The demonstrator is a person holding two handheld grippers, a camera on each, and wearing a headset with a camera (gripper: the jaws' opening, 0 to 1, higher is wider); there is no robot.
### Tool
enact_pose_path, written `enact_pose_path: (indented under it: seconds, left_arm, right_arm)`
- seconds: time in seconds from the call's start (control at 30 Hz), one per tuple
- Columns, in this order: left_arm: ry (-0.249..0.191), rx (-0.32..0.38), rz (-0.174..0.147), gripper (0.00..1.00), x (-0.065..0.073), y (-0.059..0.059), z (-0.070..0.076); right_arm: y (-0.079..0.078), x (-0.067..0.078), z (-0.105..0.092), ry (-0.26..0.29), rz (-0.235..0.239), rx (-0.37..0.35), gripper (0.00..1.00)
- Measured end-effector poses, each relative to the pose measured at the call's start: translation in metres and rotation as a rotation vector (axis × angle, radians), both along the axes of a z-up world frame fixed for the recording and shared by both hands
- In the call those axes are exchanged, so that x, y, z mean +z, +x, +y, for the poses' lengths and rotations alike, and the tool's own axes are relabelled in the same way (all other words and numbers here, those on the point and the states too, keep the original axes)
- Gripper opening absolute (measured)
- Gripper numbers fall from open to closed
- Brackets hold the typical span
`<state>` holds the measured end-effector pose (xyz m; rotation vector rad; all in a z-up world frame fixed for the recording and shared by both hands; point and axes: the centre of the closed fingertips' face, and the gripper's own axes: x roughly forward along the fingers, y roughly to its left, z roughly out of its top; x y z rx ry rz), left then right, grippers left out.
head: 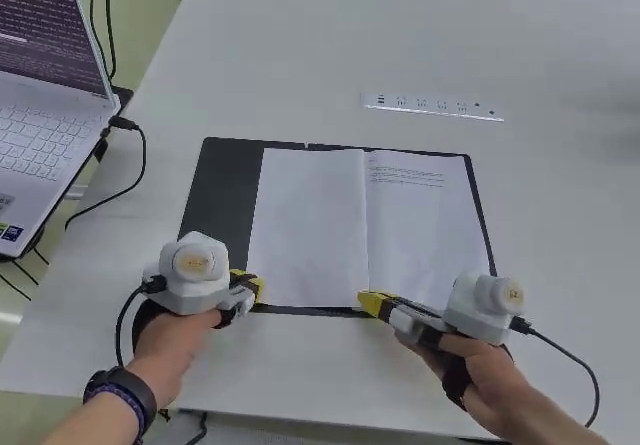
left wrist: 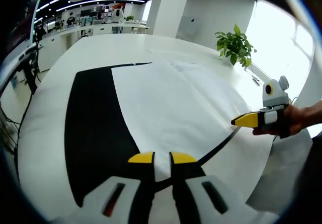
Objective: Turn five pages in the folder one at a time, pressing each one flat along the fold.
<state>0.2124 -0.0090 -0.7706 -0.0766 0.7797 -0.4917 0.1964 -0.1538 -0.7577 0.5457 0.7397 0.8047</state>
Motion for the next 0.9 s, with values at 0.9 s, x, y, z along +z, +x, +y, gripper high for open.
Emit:
enact_pose_path:
  seconds: [0.9]
  left_arm:
    - [0.039,-0.088,-0.074,0.34,0.058,-0.003,-0.018]
  right_arm:
    - [0.005,0.04,-0.079,-0.15,-0.153,-0.065,0.34]
